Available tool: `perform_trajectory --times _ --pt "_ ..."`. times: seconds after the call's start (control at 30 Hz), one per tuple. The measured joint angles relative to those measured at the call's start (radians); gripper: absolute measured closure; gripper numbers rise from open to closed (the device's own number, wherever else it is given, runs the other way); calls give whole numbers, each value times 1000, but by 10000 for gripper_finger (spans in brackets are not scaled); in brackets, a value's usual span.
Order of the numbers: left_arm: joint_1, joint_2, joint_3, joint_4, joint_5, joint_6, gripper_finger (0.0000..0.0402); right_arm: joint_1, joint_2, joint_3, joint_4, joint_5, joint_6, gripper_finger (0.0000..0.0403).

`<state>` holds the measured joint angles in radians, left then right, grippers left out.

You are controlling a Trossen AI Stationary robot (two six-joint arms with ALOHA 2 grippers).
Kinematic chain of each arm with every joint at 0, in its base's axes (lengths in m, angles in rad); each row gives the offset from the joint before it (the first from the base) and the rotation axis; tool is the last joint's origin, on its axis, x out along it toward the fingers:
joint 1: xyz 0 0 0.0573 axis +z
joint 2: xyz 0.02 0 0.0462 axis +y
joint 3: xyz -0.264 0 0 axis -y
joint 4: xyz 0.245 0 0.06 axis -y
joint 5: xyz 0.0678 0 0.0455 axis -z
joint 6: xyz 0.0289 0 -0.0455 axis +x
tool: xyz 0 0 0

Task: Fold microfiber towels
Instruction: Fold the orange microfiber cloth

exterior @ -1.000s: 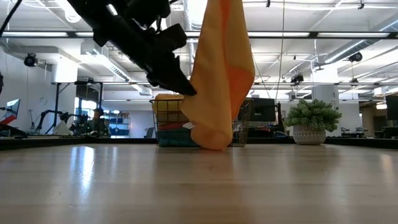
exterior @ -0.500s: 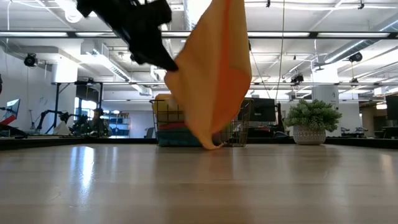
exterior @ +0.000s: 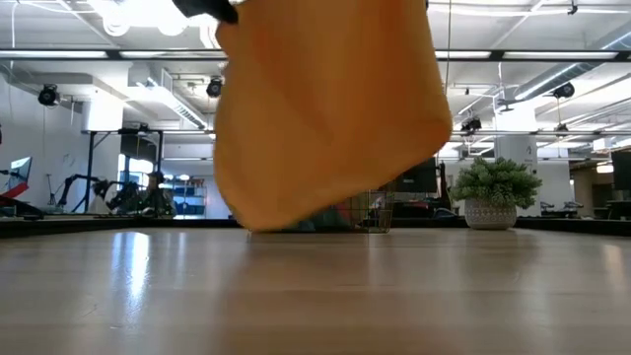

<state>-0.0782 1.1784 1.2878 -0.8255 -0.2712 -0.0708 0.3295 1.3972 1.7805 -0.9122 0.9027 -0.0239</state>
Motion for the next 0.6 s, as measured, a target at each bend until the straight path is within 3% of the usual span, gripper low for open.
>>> perform_trajectory --times 0.23,0.5,0.6 --pt "-1 46 198 -262 -19 0 401 27 -19 0 -70 -107 165 394" --pt "-1 97 304 -516 -48 -2 402 39 -27 0 -125 -226 348 394" --pt "-1 108 338 -574 -54 -23 402 40 -18 0 -188 -199 454 394"
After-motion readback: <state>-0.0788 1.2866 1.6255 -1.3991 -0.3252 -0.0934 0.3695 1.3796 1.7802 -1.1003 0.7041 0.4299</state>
